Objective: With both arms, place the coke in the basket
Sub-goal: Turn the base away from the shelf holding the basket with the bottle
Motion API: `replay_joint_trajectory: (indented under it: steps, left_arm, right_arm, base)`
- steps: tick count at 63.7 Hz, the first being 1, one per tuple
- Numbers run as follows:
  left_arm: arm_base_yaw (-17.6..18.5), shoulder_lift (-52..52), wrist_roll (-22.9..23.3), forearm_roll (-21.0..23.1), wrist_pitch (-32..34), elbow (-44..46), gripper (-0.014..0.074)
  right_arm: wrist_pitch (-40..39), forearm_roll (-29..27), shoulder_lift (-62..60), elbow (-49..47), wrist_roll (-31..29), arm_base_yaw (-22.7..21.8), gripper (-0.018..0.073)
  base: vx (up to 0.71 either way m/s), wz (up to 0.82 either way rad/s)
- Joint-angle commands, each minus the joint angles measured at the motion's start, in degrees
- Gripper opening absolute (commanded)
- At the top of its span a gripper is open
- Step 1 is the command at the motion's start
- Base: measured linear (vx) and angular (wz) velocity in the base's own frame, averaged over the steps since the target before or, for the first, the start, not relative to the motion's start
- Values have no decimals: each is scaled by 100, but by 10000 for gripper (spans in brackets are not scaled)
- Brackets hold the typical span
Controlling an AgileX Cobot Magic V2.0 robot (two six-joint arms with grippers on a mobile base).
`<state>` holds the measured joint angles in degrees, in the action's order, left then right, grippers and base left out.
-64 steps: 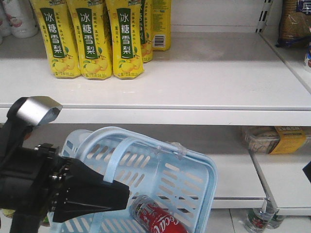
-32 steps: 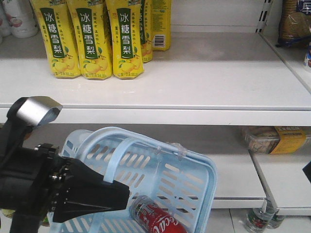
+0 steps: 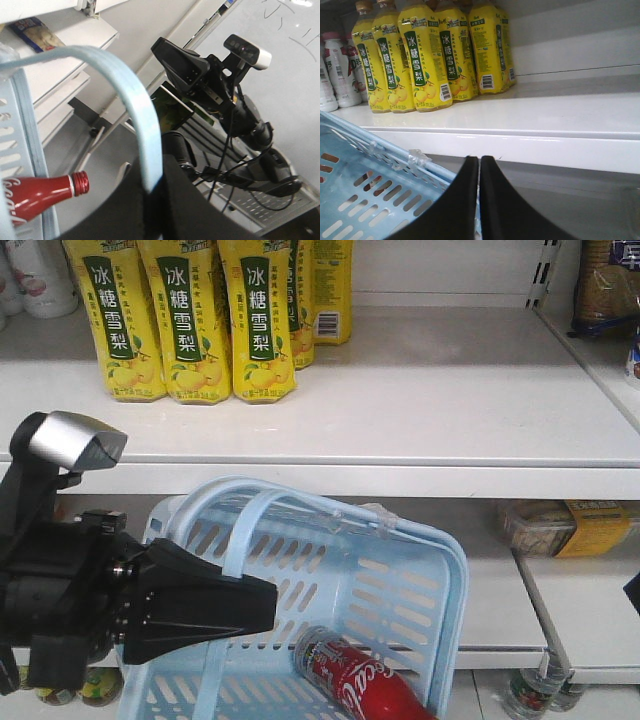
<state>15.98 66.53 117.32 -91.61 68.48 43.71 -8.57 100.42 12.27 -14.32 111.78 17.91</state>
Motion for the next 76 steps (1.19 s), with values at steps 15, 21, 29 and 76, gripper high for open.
replay_joint_trajectory:
  steps: [15,21,29,76]
  left_arm:
    - [20,-424,-1656,1285,-699,-389,-6]
    - [20,-680,-2029,1559,-1130,-745,-6]
    - [20,-1107,-2678,2071,-1703,-1294,-6]
    - [243,-2949,-6199,6493,-3630,-3436,-6]
  right_arm:
    - [170,249,46,-158,-21,-8,-6]
    - [170,249,46,-158,-21,-8,-6]
    - [170,249,46,-158,-21,-8,-6]
    - [154,249,46,-158,-21,-8,-6]
  base:
    - [0,0]
    - [0,0]
    - [0,0]
    - [0,0]
